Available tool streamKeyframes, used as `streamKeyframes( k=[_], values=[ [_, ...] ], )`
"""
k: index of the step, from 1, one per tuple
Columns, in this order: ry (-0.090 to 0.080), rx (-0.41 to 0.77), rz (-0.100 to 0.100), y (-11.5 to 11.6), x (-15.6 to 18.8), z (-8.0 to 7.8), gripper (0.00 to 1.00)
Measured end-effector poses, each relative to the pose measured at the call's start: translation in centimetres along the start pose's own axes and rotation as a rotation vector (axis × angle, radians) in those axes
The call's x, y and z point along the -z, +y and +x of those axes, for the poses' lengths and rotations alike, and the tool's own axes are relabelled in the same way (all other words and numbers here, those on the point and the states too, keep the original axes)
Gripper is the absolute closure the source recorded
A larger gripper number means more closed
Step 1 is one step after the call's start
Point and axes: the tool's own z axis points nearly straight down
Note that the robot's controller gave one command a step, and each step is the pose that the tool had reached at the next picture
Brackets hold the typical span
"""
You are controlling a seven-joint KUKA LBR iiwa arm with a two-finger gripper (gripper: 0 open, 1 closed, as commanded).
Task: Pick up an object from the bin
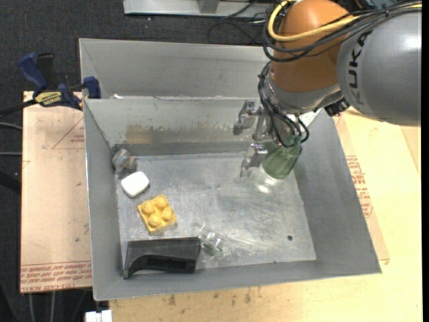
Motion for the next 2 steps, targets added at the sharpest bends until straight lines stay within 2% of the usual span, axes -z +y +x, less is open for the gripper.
streamKeyframes(
  k=[1, 2],
  values=[
    [0.0, 0.0, 0.0, 0.0, 0.0, 0.0, 0.0],
    [-0.005, 0.057, 0.0, -0.6, -4.4, 3.7, 0.0]
  ],
)
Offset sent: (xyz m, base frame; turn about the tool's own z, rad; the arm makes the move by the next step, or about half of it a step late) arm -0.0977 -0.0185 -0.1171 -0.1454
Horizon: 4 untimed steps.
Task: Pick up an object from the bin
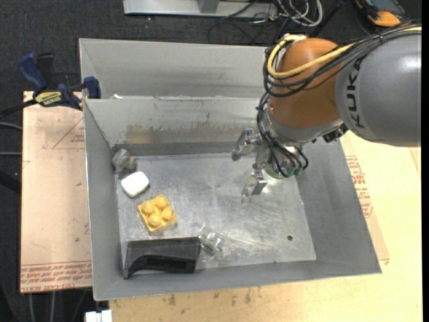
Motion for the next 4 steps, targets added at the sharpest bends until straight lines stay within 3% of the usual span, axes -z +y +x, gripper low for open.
streamKeyframes(
  k=[1, 2, 3, 4],
  values=[
    [0.005, -0.055, 0.001, 3.5, -4.8, 1.1, 0.0],
    [0.008, -0.019, -0.001, 4.8, -4.7, 6.8, 0.0],
    [0.003, -0.016, 0.0, 7.9, -8.6, 7.3, 0.0],
    [-0.027, 0.09, 0.009, 11.2, -10.2, 8.5, 0.0]
  ],
)
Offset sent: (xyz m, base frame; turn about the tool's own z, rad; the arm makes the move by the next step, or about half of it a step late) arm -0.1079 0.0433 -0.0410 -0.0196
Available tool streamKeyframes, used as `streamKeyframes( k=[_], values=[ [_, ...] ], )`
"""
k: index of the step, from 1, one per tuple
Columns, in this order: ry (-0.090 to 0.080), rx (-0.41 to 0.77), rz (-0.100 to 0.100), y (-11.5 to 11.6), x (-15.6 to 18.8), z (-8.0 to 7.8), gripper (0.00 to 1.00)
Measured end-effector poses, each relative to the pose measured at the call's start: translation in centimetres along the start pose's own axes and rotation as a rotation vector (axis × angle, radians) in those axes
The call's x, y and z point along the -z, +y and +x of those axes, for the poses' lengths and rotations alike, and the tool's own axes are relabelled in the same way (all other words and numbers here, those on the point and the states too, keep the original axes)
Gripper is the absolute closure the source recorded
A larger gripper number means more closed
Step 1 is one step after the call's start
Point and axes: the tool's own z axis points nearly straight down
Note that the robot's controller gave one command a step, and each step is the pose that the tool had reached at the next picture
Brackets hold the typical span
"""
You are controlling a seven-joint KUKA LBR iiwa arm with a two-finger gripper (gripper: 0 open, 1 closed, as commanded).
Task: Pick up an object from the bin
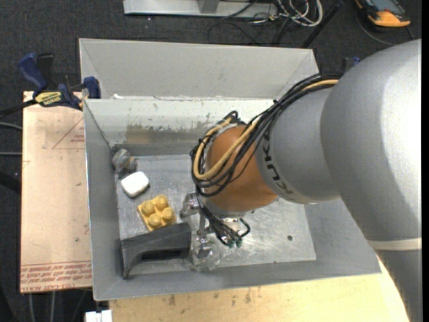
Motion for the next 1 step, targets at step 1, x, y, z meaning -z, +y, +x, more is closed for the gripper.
streamKeyframes(
  k=[1],
  values=[
    [-0.012, 0.237, -0.012, 1.95, -0.01, 0.28, 1.0]
  ],
)
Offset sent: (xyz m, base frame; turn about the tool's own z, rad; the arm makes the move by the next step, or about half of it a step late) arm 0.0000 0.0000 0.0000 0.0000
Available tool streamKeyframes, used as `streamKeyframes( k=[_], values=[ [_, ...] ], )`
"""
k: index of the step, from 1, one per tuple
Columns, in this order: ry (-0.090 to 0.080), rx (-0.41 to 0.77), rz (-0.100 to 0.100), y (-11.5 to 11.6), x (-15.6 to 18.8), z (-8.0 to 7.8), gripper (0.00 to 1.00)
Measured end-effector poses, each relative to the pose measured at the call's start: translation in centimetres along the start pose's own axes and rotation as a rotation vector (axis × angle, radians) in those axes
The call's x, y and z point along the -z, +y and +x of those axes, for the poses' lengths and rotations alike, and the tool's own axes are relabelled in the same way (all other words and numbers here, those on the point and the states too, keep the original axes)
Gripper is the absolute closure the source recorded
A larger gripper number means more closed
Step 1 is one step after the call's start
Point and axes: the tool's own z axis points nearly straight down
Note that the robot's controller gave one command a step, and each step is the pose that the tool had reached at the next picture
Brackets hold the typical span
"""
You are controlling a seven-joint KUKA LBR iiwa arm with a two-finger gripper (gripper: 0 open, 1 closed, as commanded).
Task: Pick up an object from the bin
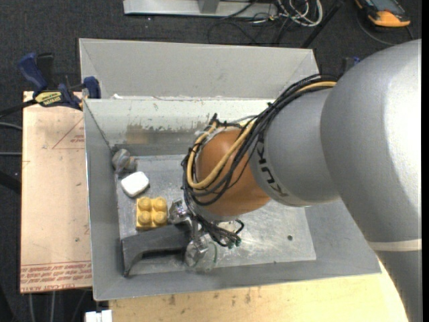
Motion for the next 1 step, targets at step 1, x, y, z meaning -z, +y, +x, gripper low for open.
streamKeyframes(
  k=[1],
  values=[
    [0.0, 0.0, 0.0, 0.0, 0.0, 0.0, 1.0]
  ],
)
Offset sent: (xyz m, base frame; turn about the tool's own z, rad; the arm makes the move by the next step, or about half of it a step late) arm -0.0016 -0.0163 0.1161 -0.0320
